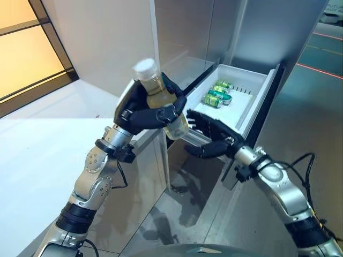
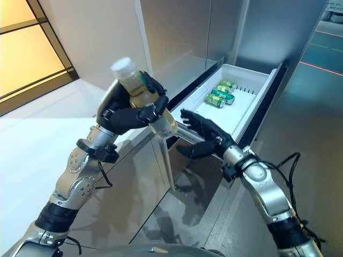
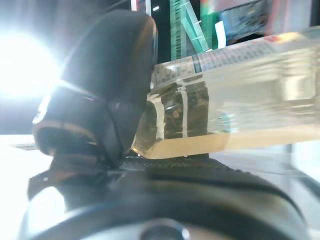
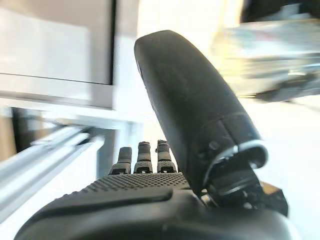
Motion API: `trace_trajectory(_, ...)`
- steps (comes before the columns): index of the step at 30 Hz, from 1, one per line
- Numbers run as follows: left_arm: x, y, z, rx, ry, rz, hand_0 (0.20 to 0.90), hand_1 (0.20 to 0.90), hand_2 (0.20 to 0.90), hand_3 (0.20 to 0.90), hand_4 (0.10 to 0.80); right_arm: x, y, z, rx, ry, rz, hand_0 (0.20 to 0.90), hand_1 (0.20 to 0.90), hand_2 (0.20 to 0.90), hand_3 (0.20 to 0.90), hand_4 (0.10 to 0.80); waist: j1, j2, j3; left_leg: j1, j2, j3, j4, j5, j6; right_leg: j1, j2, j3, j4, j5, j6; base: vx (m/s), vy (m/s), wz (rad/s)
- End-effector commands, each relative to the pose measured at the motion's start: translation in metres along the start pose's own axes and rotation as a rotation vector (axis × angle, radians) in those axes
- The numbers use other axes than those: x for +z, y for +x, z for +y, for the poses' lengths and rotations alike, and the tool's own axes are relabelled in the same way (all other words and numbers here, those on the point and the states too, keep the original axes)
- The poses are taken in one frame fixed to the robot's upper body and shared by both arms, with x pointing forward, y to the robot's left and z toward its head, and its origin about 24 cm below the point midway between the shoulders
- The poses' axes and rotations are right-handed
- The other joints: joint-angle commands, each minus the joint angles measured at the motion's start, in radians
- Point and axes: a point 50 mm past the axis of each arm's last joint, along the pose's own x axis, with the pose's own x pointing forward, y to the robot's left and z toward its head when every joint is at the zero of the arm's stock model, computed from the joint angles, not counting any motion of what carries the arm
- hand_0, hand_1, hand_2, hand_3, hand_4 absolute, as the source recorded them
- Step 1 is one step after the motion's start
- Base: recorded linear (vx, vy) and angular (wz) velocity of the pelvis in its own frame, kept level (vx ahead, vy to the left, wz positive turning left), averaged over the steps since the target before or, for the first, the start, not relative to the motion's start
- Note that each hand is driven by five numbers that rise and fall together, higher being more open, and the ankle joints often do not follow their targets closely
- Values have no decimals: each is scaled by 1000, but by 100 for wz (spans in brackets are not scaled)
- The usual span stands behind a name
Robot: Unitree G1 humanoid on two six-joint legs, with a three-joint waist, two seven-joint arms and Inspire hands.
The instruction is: Put drinks into fridge and close the fridge
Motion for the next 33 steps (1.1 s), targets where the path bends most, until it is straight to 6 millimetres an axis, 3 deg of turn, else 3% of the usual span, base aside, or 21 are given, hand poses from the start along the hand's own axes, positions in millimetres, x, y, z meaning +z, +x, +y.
trace_trajectory(1, 46, 28, -3, -83, 89, -244, 300, 300, 300, 200, 100, 55, 11, 5, 78, -9, -251, 900, 900, 900, 900, 800, 8, -36, -61, -23, -77, -7, 1, -50, 84, -14, 8, 38, 32, 3, 27, 0, 0, 0)
trace_trajectory(8, 42, 41, -16, -105, 122, -236, 300, 300, 300, 200, 100, 62, 25, 15, 192, 87, -239, 900, 900, 900, 900, 800, 8, -46, -62, -21, -74, -2, 1, -46, 82, -8, 9, 34, 28, 6, 26, 0, 0, 0)
trace_trajectory(17, 55, 49, -17, -39, 440, -347, 300, 300, 300, 200, 100, 61, 32, 26, 323, 164, -171, 900, 900, 900, 900, 800, 9, -59, -72, -26, -73, -3, 1, -42, 79, -8, 8, 28, 29, 3, 25, 0, 0, 0)
trace_trajectory(31, 39, 47, 2, 40, 457, -240, 300, 300, 300, 200, 100, 80, 34, 15, 299, 177, -261, 900, 900, 900, 900, 800, 8, -64, -78, -35, -70, 7, 1, -35, 78, -22, 8, 28, 33, 12, 27, 0, 0, 0)
trace_trajectory(32, 39, 47, 2, 41, 455, -240, 300, 300, 300, 200, 100, 80, 34, 15, 298, 177, -261, 700, 700, 700, 667, 567, 8, -64, -78, -35, -70, 7, 1, -35, 78, -22, 8, 28, 33, 12, 27, 0, 0, 0)
trace_trajectory(33, 38, 45, 3, 51, 422, -243, 300, 300, 300, 200, 100, 79, 34, 14, 292, 194, -255, 300, 300, 300, 200, 100, 7, -64, -78, -36, -69, 9, 1, -33, 77, -24, 8, 30, 34, 13, 28, 0, 0, 0)
